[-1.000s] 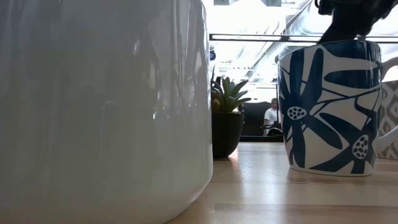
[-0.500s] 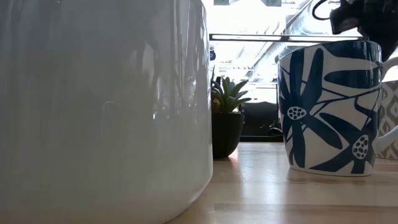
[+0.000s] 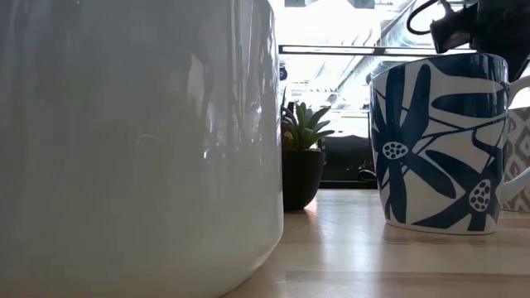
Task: Place coffee mugs
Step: Move the gray patterned mug to the center of the table
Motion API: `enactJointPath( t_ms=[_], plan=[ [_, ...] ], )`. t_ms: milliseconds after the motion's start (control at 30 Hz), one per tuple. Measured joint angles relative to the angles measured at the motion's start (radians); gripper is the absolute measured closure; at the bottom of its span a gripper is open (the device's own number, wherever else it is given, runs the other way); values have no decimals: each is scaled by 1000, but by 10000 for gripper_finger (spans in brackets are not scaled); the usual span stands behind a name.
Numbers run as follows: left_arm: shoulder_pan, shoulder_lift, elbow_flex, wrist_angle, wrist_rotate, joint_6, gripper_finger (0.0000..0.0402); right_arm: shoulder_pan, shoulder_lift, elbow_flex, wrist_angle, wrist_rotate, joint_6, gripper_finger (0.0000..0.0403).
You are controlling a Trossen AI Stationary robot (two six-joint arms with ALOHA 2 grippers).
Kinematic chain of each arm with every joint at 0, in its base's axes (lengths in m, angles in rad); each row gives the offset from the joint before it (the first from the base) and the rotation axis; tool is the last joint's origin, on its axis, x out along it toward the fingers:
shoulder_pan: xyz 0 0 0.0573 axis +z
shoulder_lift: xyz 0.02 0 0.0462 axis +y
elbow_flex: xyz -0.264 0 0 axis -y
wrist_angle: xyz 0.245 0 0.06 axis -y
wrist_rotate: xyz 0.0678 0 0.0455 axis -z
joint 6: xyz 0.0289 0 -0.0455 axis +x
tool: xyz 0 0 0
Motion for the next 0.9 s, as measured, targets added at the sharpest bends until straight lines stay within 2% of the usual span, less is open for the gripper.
enactJointPath(
  t_ms=[133, 400, 633, 900],
  plan=[
    [0, 0, 0, 0, -8, 0, 321, 1, 27, -1, -16, -27, -19, 205],
    [0, 0, 0, 0, -26, 0, 321, 1, 87, -1, -16, 46, -126, 203],
    [0, 0, 0, 0, -26, 0, 321, 1, 134, -1, 21, 5, -180, 203],
    [0, 0, 0, 0, -42, 24, 321, -4, 138, -1, 41, 20, -295, 203]
  ],
)
